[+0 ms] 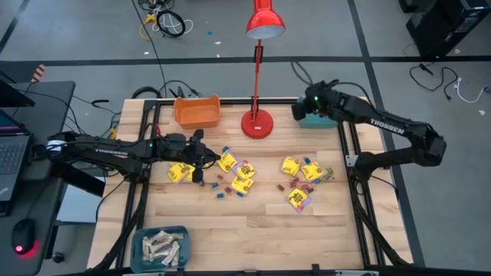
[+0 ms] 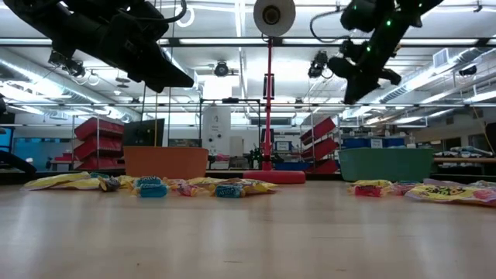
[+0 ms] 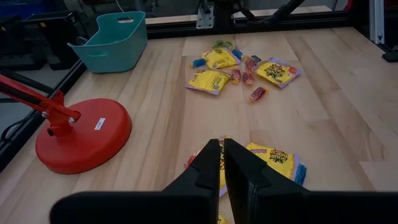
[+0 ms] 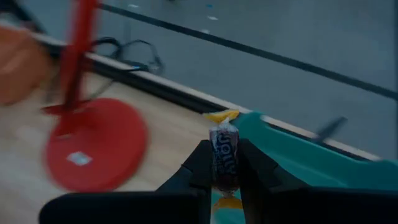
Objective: Sort candy
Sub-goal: Put the small blue candy into the green bin
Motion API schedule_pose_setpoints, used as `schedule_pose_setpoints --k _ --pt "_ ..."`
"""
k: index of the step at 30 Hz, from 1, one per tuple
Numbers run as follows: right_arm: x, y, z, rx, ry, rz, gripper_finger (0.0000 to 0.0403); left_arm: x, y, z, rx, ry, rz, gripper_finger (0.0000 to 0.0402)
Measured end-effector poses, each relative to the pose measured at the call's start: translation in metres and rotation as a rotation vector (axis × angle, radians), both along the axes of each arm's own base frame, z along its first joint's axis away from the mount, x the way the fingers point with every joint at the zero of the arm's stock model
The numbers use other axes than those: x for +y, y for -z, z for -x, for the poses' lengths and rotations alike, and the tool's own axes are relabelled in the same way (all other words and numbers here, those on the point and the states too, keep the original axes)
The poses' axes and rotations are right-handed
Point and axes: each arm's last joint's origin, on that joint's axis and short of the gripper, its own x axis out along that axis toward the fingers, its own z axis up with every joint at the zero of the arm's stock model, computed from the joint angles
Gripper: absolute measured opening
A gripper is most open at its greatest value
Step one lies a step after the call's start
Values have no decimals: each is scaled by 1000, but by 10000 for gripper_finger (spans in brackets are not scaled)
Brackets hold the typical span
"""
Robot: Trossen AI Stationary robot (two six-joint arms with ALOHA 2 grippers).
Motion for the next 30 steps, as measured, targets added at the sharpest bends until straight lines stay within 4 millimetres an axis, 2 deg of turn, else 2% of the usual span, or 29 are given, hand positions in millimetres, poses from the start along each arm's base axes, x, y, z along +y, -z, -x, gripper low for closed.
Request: schedule_pose_setpoints --k 8,21,30 --pt "-27 30 15 45 134 -115 45 0 0 0 0 0 0 23" --pt "-38 79 30 92 278 -261 45 0 0 0 0 0 1 23" --pt "-53 105 33 140 324 -298 45 0 0 0 1 0 1 23"
